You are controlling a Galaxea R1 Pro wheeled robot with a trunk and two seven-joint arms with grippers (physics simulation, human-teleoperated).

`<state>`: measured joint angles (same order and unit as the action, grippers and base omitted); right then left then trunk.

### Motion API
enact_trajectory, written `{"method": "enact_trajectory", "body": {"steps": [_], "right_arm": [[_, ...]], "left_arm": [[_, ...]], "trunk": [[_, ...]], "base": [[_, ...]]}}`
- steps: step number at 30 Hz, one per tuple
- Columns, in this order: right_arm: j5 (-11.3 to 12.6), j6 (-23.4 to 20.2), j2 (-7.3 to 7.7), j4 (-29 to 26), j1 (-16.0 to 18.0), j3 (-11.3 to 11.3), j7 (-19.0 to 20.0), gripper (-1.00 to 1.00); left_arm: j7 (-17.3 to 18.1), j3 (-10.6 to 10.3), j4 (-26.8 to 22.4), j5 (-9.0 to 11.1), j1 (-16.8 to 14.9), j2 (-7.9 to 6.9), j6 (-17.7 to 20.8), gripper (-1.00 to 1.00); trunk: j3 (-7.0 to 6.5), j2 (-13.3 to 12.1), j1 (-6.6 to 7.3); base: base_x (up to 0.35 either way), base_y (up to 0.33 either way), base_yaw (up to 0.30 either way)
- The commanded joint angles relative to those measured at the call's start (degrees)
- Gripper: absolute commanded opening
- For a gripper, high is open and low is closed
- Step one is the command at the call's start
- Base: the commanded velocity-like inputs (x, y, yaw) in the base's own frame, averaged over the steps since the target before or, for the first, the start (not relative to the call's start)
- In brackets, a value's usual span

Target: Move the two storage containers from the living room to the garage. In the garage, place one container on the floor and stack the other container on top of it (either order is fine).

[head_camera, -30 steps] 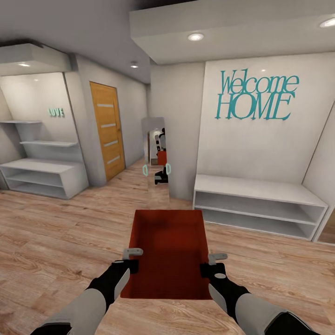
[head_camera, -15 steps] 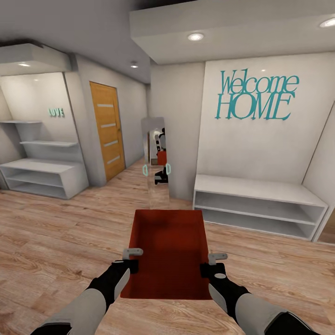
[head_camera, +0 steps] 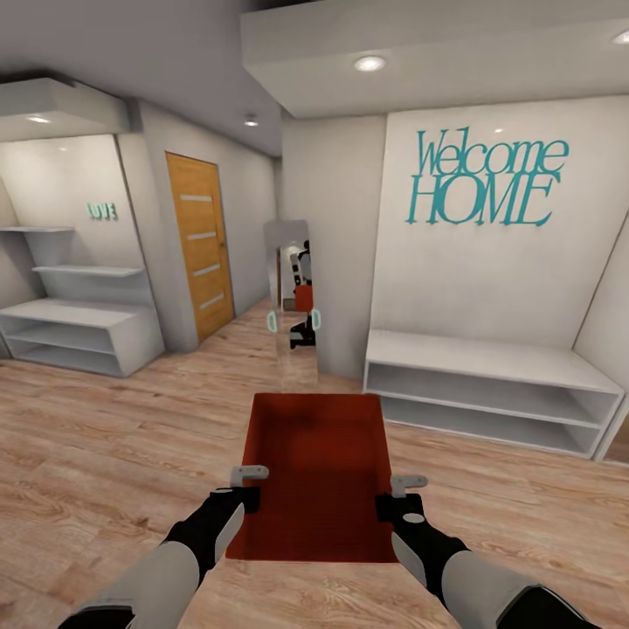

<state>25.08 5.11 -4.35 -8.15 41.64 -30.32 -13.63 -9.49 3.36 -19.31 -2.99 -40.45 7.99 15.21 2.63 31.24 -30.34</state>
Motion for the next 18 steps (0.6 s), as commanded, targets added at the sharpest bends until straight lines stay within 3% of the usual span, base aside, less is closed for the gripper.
{"method": "enact_trajectory", "body": {"steps": [1,18], "right_arm": [[1.0,0.2,0.04,0.1,0.0,-0.8,-0.1,-1.0],[1.0,0.1,0.02,0.0,0.0,-0.7,-0.3,-1.0]], "left_arm": [[-0.2,1.2,-3.3,-1.1,-0.1,-0.08,0.4,-1.0],[-0.2,1.3,-3.3,-1.1,-0.1,-0.08,0.5,-1.0]], "trunk": [[0.12,0.1,-0.06],[0.12,0.1,-0.06]], "base": [[0.319,0.0,0.0],[0.322,0.0,0.018]]}}
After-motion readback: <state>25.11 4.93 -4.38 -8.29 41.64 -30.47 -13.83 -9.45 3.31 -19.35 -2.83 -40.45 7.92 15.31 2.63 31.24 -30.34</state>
